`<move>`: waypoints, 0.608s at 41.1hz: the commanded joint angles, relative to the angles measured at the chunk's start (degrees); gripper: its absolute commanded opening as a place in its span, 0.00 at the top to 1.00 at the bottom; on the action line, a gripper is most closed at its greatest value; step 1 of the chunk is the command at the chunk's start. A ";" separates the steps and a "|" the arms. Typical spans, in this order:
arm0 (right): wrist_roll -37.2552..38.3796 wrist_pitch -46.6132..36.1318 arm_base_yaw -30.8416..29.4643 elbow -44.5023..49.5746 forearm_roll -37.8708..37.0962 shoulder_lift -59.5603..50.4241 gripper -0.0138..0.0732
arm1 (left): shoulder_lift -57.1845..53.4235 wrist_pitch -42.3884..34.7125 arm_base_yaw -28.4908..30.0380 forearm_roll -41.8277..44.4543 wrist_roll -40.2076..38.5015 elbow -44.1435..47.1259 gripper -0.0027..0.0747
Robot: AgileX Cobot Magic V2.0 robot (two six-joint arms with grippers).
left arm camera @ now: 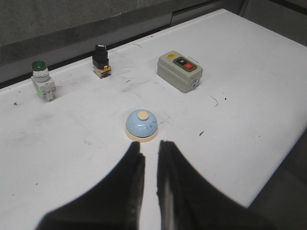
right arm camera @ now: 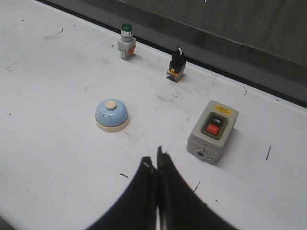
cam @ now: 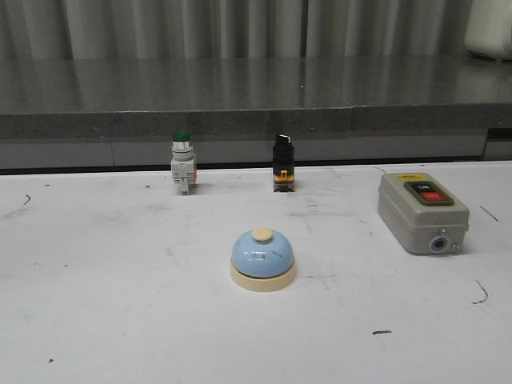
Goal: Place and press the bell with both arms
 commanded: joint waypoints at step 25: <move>0.12 -4.21 -0.41 -1.50 -0.28 0.33 0.92 | -11.60 -17.68 16.17 3.98 -0.40 12.90 0.99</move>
